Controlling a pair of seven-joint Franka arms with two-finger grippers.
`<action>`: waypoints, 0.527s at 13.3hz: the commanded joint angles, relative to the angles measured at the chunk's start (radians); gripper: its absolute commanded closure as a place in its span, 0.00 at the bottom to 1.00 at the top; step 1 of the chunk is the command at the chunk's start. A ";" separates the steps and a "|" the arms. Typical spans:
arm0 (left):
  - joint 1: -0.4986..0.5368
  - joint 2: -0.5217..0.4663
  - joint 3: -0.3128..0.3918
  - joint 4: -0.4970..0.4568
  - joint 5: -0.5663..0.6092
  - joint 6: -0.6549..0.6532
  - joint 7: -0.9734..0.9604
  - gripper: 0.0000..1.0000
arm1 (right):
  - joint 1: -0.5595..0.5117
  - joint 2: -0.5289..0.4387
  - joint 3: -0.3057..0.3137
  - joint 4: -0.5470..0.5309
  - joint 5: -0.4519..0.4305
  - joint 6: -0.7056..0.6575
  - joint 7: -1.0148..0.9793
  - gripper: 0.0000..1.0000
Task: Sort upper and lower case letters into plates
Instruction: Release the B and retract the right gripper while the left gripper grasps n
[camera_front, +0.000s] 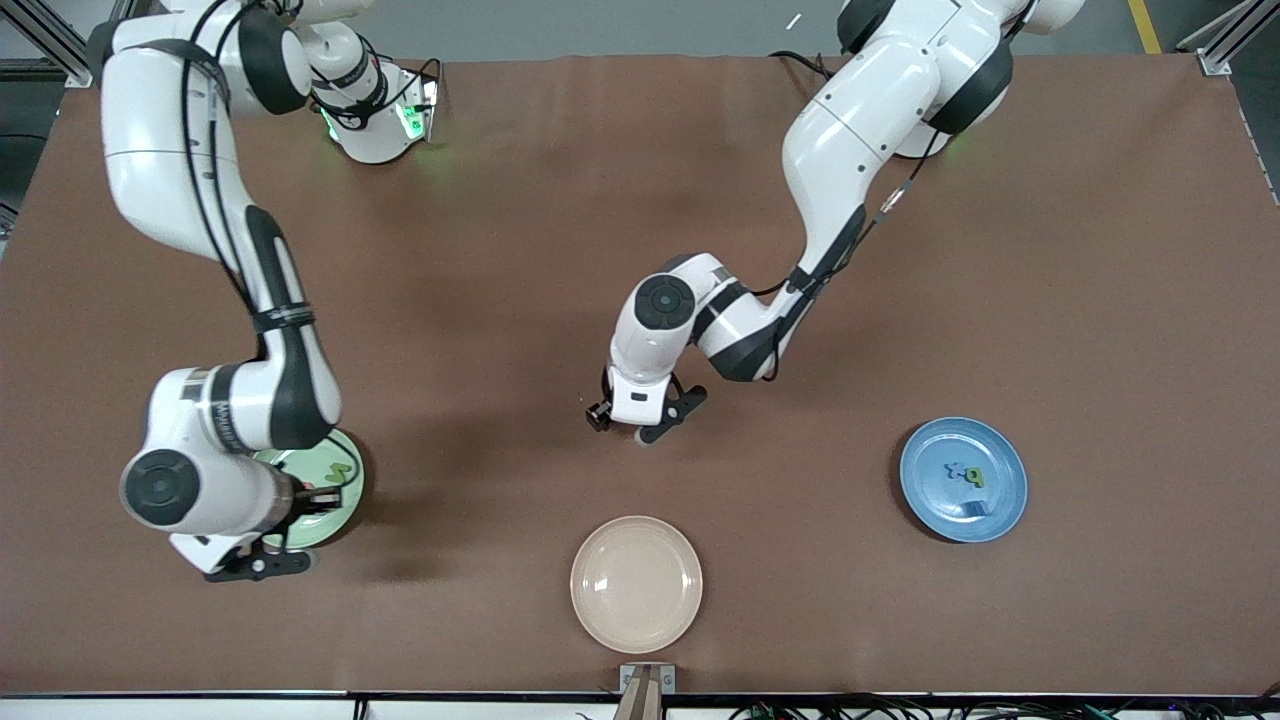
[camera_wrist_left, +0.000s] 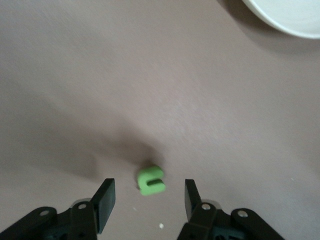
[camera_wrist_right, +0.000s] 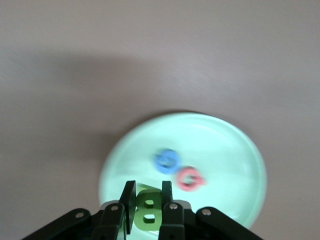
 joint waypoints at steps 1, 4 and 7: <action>-0.016 0.023 0.013 0.056 -0.017 0.007 0.001 0.43 | -0.061 -0.021 0.022 -0.091 0.007 -0.011 -0.144 0.92; -0.039 0.061 0.040 0.091 -0.017 0.007 -0.006 0.43 | -0.078 -0.012 0.019 -0.145 0.004 -0.005 -0.167 0.53; -0.059 0.086 0.067 0.098 -0.017 0.004 -0.007 0.45 | -0.077 -0.013 0.020 -0.148 0.002 0.000 -0.166 0.06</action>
